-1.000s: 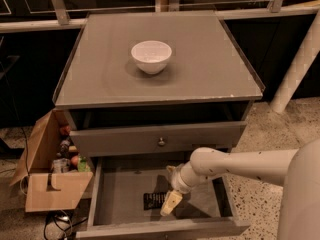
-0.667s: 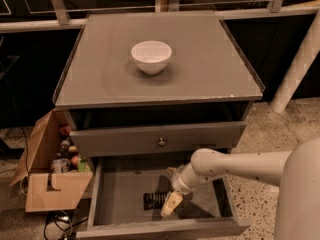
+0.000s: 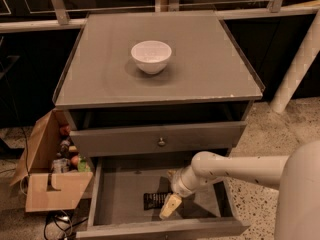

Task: Pick rxbar chocolate from middle drawer and place on counter

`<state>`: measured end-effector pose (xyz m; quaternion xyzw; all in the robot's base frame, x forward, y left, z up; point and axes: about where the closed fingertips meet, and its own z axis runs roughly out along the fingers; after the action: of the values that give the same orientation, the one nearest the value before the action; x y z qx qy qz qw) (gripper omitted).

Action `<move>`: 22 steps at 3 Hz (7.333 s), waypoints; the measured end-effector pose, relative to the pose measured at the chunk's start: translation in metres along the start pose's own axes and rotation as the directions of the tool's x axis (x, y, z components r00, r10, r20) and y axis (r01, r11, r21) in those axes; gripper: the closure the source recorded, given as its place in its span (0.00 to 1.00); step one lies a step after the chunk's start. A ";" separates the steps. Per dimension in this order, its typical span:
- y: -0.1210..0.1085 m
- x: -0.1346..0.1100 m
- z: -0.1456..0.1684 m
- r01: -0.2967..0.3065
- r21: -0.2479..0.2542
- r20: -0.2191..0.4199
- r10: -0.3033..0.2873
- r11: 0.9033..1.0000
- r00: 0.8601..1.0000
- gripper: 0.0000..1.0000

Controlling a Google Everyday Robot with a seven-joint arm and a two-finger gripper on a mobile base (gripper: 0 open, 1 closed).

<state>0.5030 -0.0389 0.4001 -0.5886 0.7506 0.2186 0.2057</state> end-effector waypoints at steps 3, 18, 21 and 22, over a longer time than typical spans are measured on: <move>-0.006 0.019 0.038 -0.032 -0.053 0.035 0.034 0.998 0.999 0.00; -0.010 -0.010 -0.059 -0.137 -0.028 0.075 0.139 0.990 0.988 1.00; 0.013 -0.030 -0.147 -0.116 0.084 0.079 0.110 0.990 0.991 1.00; 0.011 -0.034 -0.152 -0.108 0.092 0.077 0.102 0.990 0.992 1.00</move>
Offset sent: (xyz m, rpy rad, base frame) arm 0.0213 0.0055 -0.0217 0.0476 0.0152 0.0090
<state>0.4920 -0.0961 0.5455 -0.5294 0.7823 0.2137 0.2489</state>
